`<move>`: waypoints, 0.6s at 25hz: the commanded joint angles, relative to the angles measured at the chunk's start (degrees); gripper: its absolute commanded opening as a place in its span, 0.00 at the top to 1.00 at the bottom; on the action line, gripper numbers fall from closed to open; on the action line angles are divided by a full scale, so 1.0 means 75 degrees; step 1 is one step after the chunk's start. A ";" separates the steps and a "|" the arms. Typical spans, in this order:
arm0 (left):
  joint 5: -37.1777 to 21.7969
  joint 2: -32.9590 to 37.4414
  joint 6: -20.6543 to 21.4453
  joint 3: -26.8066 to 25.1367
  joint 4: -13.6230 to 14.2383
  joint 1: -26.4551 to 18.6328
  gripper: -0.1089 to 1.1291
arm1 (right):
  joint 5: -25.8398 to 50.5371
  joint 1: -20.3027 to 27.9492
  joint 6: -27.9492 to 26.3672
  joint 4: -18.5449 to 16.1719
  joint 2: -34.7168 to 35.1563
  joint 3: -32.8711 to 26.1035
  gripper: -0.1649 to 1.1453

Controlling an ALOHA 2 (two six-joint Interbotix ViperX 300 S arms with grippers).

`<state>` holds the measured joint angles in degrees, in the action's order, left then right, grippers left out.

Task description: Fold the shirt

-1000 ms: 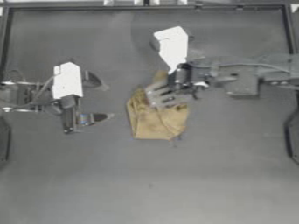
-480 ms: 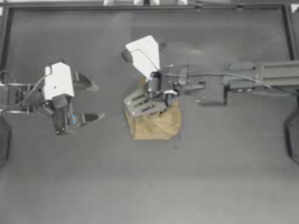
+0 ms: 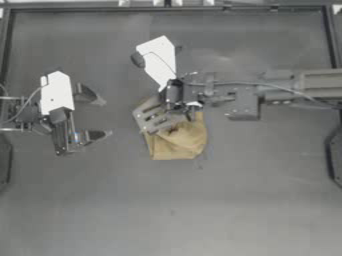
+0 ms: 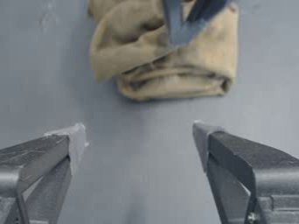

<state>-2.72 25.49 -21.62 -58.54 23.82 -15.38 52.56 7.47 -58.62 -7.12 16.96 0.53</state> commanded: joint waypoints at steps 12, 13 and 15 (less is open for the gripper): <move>0.0082 -0.0773 0.0035 0.1301 -0.0094 -0.0012 0.09 | -0.0480 -0.0551 -0.0152 -0.1160 -0.2461 0.1301 0.17; 0.0070 -0.0984 0.0047 0.1512 -0.0082 -0.0023 0.09 | -0.0645 -0.0551 -0.0176 -0.1172 -0.2660 0.1500 0.17; 0.0082 -0.1430 0.0070 0.1922 -0.0070 -0.0023 0.09 | -0.1043 -0.0551 -0.0223 -0.1219 -0.3070 0.1969 0.17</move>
<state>-2.46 15.91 -21.18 -47.11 23.20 -15.47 46.76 3.34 -60.03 -15.64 -1.93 13.89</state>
